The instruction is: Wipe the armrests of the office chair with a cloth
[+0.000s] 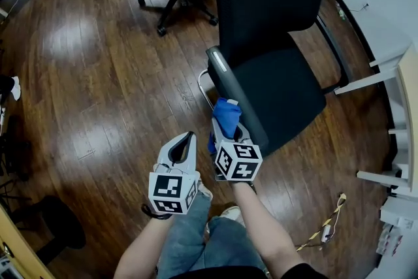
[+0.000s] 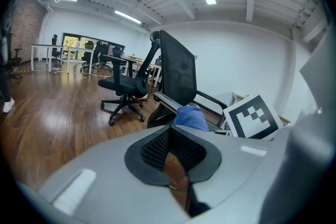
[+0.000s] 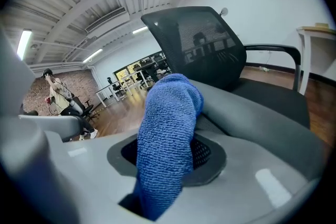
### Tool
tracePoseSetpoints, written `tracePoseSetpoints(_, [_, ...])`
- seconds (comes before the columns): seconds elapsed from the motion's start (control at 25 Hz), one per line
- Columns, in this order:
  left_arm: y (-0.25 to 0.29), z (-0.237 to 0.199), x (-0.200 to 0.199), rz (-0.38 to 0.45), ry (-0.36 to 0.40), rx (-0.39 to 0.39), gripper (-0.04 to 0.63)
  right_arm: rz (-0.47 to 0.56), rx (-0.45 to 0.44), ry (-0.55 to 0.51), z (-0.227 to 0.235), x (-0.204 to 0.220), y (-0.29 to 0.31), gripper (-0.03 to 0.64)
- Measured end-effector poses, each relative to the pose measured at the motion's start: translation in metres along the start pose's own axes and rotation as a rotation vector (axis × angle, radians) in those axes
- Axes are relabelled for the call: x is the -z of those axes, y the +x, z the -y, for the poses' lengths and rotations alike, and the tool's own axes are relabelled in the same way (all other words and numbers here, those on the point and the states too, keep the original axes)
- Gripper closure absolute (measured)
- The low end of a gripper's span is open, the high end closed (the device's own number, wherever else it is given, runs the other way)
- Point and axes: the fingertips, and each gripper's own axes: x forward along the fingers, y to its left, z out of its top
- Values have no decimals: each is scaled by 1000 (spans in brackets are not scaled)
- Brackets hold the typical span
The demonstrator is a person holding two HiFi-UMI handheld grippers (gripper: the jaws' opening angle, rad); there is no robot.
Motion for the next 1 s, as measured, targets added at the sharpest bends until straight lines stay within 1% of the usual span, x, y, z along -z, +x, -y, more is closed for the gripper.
tracePoseSetpoints(0.12, [-4,15,9,12,11,-5,591,1,-8,-8,4,12,-21,479])
tracePoseSetpoints(0.24, [-12,28,21,27,-2,-15,591,-1,-20,-20,8,27,-41,479])
tracePoseSetpoints(0.6, [-28,77,65,42,-5,-14,592,8,-34,-70,41,66,-93,479])
tracePoseSetpoints(0.84, [-27,97,101,40,-20,-14,591,1,-42,-88,62,97,-103,479])
tracePoseSetpoints(1.0, [-19,97,122,43,-15,-14,591,-2,-37,-80,81,118,-93,479])
